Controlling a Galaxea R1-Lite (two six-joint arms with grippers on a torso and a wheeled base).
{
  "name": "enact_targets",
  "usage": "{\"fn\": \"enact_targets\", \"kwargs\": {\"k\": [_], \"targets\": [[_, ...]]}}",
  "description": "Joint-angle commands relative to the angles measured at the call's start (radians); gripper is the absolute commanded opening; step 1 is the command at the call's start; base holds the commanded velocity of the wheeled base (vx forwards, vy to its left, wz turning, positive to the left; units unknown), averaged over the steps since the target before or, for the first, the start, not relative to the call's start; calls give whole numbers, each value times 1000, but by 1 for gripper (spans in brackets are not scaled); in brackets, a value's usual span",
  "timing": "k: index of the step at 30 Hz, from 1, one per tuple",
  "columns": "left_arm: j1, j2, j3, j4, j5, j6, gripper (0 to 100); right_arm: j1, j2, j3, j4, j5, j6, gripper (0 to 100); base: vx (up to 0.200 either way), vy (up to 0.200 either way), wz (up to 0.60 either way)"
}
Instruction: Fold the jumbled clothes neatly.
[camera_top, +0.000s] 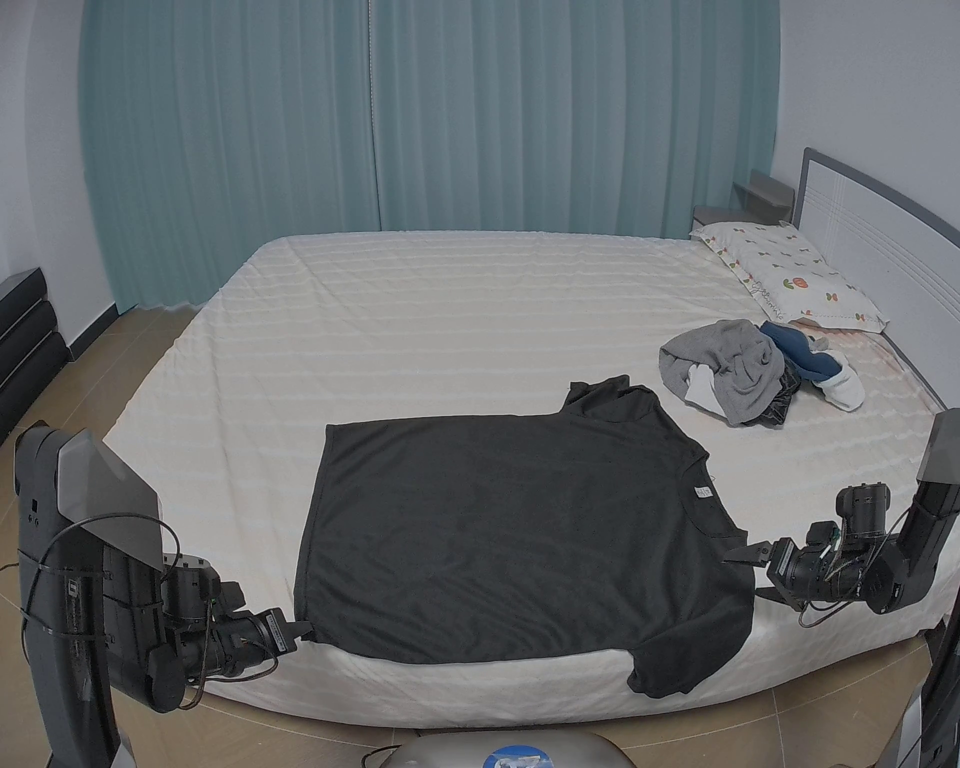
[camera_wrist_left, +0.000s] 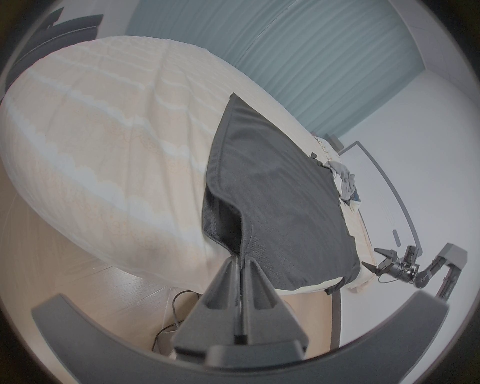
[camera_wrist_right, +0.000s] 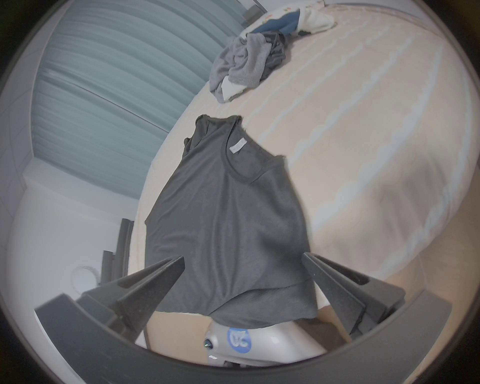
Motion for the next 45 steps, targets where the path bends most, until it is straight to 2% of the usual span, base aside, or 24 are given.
{"fn": "enact_targets", "kwargs": {"k": [1, 7, 17, 18, 35, 44, 45], "targets": [[4, -34, 1, -12, 1, -28, 0, -25, 3, -8, 10, -30, -36, 100, 0, 0, 0], [5, -40, 1, -12, 1, -46, 0, -20, 58, -13, 8, -89, -66, 100, 0, 0, 0], [13, -39, 4, -12, 1, -46, 0, 0, 123, -114, 30, -113, -69, 100, 0, 0, 0], [13, -39, 4, -12, -1, -46, 0, 3, 126, -129, 39, -131, -68, 0, 0, 0, 0], [27, -40, -11, -12, 1, -66, 0, 4, 152, -373, 62, -154, -56, 0, 0, 0, 0], [25, -40, -11, -12, 1, -78, 0, -16, 121, -306, 116, -138, -66, 0, 0, 0, 0], [25, -39, -11, -12, 1, -78, 0, -30, 115, -286, 125, -121, -66, 100, 0, 0, 0]]}}
